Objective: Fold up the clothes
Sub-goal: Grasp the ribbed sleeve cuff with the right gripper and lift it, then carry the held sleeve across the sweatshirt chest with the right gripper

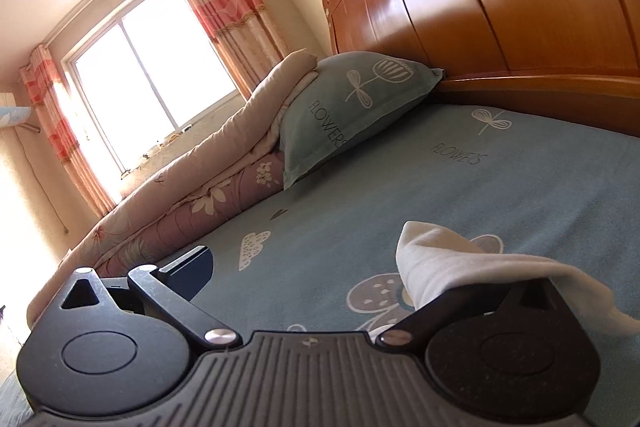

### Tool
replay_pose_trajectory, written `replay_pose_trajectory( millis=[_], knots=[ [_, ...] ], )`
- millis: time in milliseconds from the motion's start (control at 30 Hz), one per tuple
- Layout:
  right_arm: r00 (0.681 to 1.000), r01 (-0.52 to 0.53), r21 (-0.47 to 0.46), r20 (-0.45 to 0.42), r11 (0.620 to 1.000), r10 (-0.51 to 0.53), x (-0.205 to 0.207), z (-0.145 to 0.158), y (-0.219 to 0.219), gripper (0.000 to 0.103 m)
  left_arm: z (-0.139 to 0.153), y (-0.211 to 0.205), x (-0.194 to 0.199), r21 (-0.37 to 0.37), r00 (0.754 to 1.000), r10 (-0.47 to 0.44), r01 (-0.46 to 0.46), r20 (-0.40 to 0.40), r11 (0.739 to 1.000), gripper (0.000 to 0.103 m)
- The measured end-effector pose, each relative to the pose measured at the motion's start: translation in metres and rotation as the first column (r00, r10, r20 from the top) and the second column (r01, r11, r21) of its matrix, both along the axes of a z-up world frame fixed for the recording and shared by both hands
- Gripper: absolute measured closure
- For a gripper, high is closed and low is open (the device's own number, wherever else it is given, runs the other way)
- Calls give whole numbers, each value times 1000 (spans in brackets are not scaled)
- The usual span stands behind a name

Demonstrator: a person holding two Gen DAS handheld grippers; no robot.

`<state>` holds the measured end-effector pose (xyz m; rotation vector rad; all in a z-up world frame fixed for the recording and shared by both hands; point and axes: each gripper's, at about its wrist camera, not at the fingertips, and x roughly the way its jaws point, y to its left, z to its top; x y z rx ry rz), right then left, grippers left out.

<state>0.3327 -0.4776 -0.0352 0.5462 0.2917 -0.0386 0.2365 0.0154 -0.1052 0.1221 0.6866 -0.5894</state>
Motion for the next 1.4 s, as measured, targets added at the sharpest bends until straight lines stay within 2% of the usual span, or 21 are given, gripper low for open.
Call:
replay_pose_trajectory(
  millis=[267, 567, 1000, 1400],
  knots=[
    [995, -88, -53, -43, 995, 86, 30, 28, 56, 0, 7, -3, -6, 71, 997, -80, 81, -13, 994, 1],
    [976, -209, -95, -79, 973, 202, 59, 50, 124, 0, 24, 4, -11, 64, 994, -112, 112, -7, 992, 1],
    [944, -329, -151, -89, 932, 319, 81, 80, 195, 0, 34, 27, -9, 37, 997, -73, 73, -17, 997, 1],
    [885, -465, -184, -78, 866, 459, 98, 100, 261, 0, 23, 39, -4, 71, 998, -29, 33, -53, 997, 1]
  ],
)
